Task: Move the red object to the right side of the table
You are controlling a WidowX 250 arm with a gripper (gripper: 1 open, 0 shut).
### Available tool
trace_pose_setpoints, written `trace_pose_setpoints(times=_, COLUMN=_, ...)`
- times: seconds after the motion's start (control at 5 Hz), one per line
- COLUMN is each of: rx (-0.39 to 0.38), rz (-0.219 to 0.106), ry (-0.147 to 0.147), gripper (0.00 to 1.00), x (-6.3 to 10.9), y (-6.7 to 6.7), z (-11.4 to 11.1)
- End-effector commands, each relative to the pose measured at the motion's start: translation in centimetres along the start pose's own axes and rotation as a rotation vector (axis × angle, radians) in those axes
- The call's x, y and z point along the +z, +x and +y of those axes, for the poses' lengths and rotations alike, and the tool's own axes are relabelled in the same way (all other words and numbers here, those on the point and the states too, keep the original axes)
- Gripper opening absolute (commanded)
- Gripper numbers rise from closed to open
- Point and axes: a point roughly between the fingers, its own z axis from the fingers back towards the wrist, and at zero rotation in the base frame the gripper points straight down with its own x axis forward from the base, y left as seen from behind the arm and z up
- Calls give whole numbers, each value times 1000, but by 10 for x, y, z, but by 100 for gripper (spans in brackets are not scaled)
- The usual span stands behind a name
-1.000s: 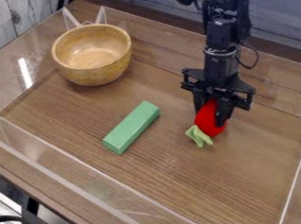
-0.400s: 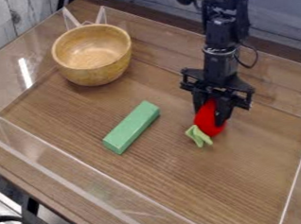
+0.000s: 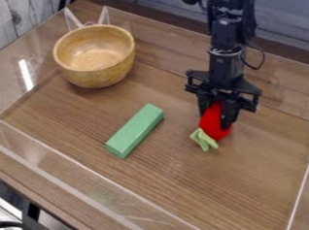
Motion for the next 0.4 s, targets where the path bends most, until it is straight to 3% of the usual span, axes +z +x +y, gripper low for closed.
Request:
trace_pose_setpoints(times=0.0, rx=18, rz=-6, ry=-23, gripper=0, x=14, y=-7, z=7)
trace_pose_setpoints(times=0.2, rx=-2, rz=-26, ry=-45, gripper=0, x=27, y=-10, z=0)
